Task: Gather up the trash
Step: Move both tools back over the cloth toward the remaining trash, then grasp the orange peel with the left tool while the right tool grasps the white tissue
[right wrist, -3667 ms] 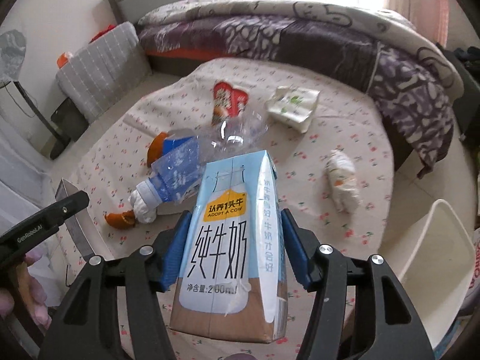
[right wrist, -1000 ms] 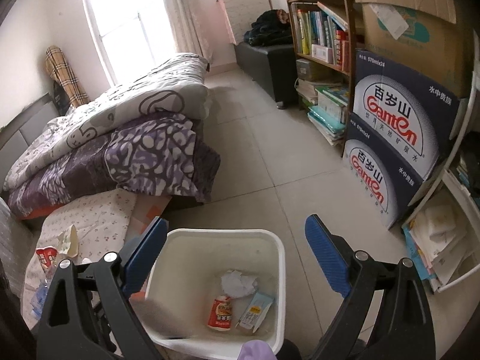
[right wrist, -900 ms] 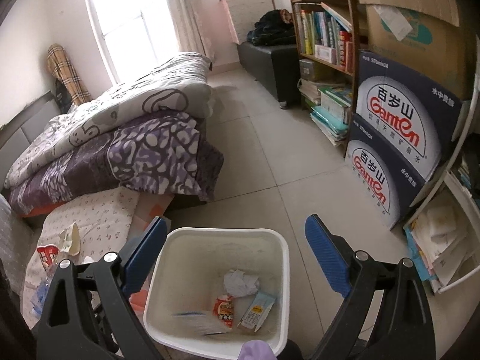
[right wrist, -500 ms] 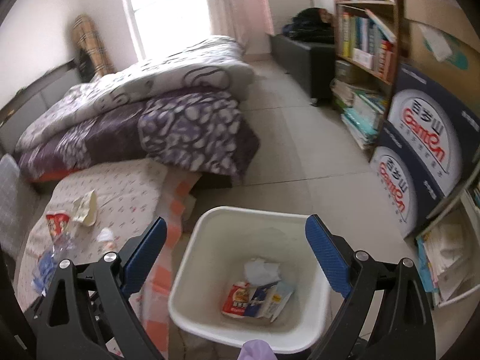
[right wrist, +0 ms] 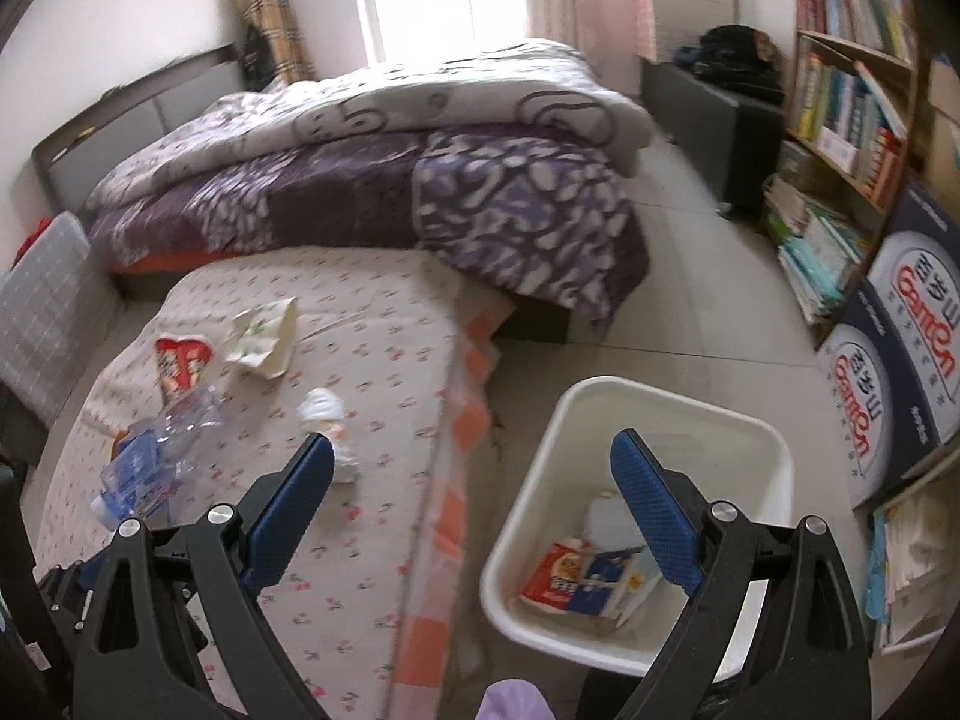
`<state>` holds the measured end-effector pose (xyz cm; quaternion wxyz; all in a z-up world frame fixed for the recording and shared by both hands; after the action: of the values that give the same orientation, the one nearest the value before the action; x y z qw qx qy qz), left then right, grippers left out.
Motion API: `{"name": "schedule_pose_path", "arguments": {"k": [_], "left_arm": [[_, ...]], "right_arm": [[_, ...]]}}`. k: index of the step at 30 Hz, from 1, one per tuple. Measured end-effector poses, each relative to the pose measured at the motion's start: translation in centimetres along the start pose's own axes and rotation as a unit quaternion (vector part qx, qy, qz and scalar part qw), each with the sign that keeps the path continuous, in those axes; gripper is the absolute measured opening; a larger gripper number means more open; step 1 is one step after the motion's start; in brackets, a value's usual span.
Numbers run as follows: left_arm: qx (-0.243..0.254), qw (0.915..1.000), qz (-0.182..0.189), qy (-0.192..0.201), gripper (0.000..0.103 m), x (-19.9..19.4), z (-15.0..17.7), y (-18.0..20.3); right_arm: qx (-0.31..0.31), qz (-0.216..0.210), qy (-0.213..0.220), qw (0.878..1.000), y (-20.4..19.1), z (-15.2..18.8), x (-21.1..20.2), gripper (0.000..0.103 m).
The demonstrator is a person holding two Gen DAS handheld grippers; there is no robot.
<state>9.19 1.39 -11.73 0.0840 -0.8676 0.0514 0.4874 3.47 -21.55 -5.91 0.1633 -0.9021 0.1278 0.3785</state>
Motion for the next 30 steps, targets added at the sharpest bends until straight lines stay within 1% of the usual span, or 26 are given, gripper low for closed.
{"name": "schedule_pose_path", "arguments": {"k": [3,6,8,11,13,16,17,19,21,23,25,26,27,28,30], "left_arm": [[-0.001,0.9995,-0.029,-0.012,0.086,1.0,0.7,-3.3],[-0.002,0.9976,-0.060,-0.036,0.086,2.5,1.5,-7.1],[-0.005,0.9961,-0.074,-0.048,0.086,3.5,1.6,-9.5],[0.009,0.9936,-0.090,-0.068,0.086,5.1,1.6,-12.4],[0.021,0.9933,-0.085,-0.076,0.086,6.2,1.7,-13.8],[0.042,0.9936,-0.051,-0.092,0.084,7.9,2.0,-14.8],[0.054,0.9935,-0.037,-0.093,0.085,8.5,2.3,-15.1],[0.053,0.9949,-0.014,-0.084,0.084,8.6,2.2,-15.3],[0.051,0.9950,0.005,-0.086,0.078,8.5,2.3,-15.8],[0.068,0.9940,0.012,-0.085,0.075,8.1,2.6,-16.0],[0.071,0.9940,0.025,-0.079,0.066,7.7,3.0,-16.1],[0.070,0.9944,0.027,-0.075,0.056,7.2,3.3,-16.0],[0.067,0.9948,0.029,-0.071,0.050,6.9,3.5,-15.9],[0.063,0.9950,0.033,-0.070,0.040,6.7,3.7,-15.9],[0.049,0.9955,0.040,-0.070,0.035,6.2,4.1,-16.1]], "right_arm": [[-0.015,-0.009,-0.012,1.000,-1.9,0.3,0.8,0.091],[-0.035,-0.017,-0.025,0.999,-4.2,0.7,1.9,0.091],[-0.049,-0.019,-0.035,0.998,-5.4,1.1,2.7,0.091],[-0.074,-0.023,-0.054,0.996,-7.2,1.8,4.1,0.091],[-0.094,-0.030,-0.071,0.993,-8.6,2.5,5.2,0.091],[-0.115,-0.051,-0.095,0.987,-10.5,3.6,6.4,0.091],[-0.121,-0.061,-0.102,0.985,-11.2,4.0,6.6,0.091],[-0.133,-0.070,-0.108,0.983,-12.0,4.4,6.9,0.091],[-0.148,-0.077,-0.113,0.980,-12.8,4.8,7.3,0.091],[-0.153,-0.084,-0.115,0.978,-13.4,5.1,7.5,0.091],[-0.160,-0.097,-0.113,0.976,-14.3,5.3,7.4,0.091],[-0.168,-0.105,-0.108,0.974,-14.9,5.4,7.2,0.091],[-0.175,-0.112,-0.101,0.973,-15.5,5.5,7.0,0.091],[-0.180,-0.118,-0.096,0.972,-15.9,5.5,6.8,0.091],[-0.197,-0.140,-0.082,0.967,-17.3,5.8,6.1,0.091]]}}
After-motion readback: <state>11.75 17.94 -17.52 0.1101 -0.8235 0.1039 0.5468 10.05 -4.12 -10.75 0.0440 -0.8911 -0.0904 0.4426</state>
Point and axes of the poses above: each gripper's, at about its wrist camera, not at the fingertips, and x roughly the way its jaws point, y to its right, z to its underside, the point moved 3 cm from there along x, roughly the way its jaws point, and after that the axes turned 5 degrees about -z, right-handed, at the moved point
